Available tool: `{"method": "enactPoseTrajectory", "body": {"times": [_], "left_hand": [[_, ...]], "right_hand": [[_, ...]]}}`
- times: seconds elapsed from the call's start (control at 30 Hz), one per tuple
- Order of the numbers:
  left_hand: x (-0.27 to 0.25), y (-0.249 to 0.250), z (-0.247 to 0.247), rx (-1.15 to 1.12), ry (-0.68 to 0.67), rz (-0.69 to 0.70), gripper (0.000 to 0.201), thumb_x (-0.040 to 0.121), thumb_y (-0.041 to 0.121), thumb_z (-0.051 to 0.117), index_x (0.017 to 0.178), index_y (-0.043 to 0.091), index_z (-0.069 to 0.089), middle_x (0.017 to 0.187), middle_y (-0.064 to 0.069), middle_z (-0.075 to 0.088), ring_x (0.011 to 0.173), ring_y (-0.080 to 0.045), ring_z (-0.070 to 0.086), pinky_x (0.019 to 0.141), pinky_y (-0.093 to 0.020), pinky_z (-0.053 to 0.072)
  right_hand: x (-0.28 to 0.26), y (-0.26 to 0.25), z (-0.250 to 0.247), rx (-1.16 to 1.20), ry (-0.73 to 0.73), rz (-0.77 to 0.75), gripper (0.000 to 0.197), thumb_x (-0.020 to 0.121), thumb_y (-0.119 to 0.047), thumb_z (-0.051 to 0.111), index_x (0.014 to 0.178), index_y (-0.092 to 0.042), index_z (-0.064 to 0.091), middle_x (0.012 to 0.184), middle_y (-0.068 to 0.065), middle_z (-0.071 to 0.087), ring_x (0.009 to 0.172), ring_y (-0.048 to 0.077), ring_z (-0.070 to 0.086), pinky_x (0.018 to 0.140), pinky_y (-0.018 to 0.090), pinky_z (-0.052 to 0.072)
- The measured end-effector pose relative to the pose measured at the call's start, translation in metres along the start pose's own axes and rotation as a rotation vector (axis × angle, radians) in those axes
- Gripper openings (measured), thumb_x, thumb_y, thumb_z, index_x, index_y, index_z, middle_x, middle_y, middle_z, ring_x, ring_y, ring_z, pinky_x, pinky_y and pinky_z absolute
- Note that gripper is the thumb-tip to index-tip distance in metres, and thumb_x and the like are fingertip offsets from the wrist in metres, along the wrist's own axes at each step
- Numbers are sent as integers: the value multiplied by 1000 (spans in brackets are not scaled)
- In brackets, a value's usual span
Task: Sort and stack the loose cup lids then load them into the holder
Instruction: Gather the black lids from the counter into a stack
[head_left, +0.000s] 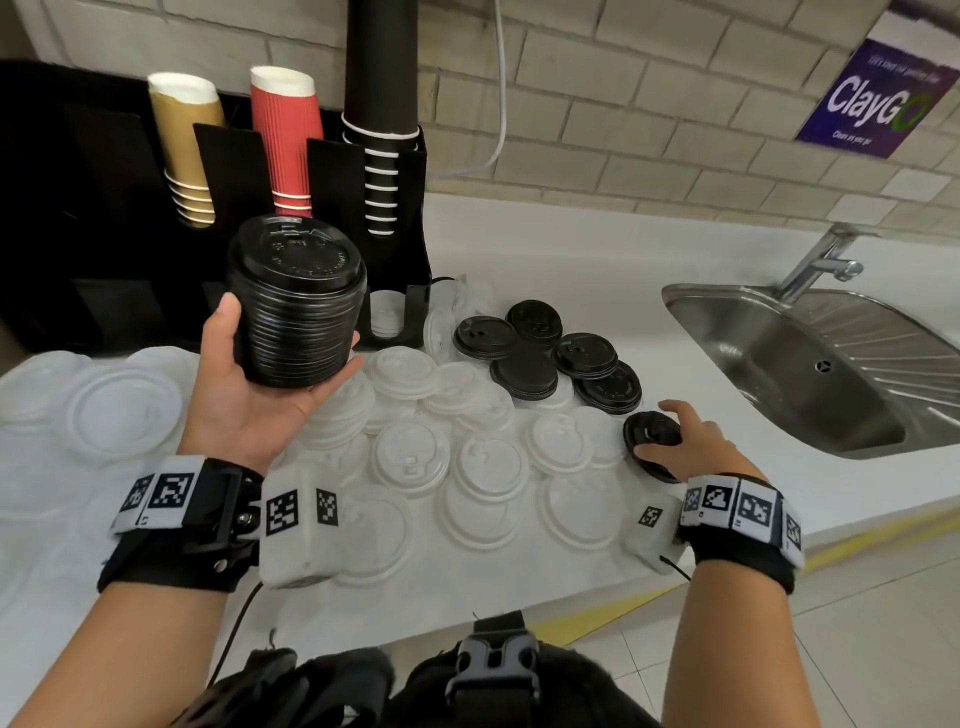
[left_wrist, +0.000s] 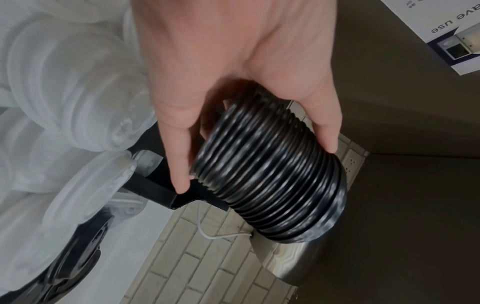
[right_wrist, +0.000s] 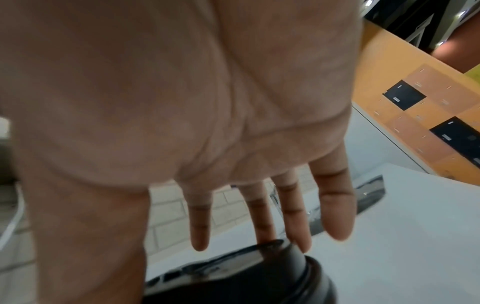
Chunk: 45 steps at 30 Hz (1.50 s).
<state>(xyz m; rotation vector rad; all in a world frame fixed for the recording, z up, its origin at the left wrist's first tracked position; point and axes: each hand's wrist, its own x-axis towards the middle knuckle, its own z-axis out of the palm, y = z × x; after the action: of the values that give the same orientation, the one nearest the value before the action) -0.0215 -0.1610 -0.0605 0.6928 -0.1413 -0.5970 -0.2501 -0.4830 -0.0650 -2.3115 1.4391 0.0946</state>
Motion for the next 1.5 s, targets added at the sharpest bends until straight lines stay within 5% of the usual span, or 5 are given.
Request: {"method": "enactPoseTrajectory", "body": {"times": [0.47, 0.8, 1.0, 1.33, 1.5], "left_hand": [[-4, -10, 5, 17, -107, -38, 47, 75, 56, 59, 104, 23, 77, 123, -10, 68, 120, -28, 60, 90, -44, 55], [-8, -9, -4, 80, -156, -64, 53, 70, 49, 69, 114, 20, 72, 127, -13, 65, 117, -28, 63, 99, -51, 47], [-8, -8, -8, 96, -148, -51, 45, 74, 50, 66, 108, 23, 75, 124, -11, 67, 118, -27, 62, 101, -51, 46], [-5, -8, -7, 15, -128, -67, 54, 69, 50, 69, 112, 17, 73, 128, -16, 64, 120, -31, 60, 97, -50, 50], [-3, -4, -9, -41, -141, -14, 42, 75, 50, 60, 102, 23, 78, 121, -10, 69, 114, -27, 64, 92, -49, 54]], "right_hand": [[-95, -200, -19, 462, -87, -1154, 52, 87, -41, 65, 131, -41, 38, 120, -10, 47, 116, 12, 43, 87, 24, 38], [-92, -240, -18, 303, -181, -1266, 40, 88, -27, 65, 126, -31, 56, 119, 2, 57, 108, 7, 49, 89, 7, 36], [-93, -247, -16, 226, -217, -1266, 45, 85, -31, 65, 128, -38, 54, 119, 3, 55, 112, 14, 49, 98, 31, 43], [-93, -246, -11, 310, -240, -1302, 49, 86, -31, 68, 130, -32, 49, 109, -24, 46, 106, -6, 45, 93, 14, 41], [-52, -218, -38, 466, -143, -1021, 39, 87, -51, 59, 125, -48, 48, 121, -13, 50, 101, -7, 52, 78, 14, 40]]}}
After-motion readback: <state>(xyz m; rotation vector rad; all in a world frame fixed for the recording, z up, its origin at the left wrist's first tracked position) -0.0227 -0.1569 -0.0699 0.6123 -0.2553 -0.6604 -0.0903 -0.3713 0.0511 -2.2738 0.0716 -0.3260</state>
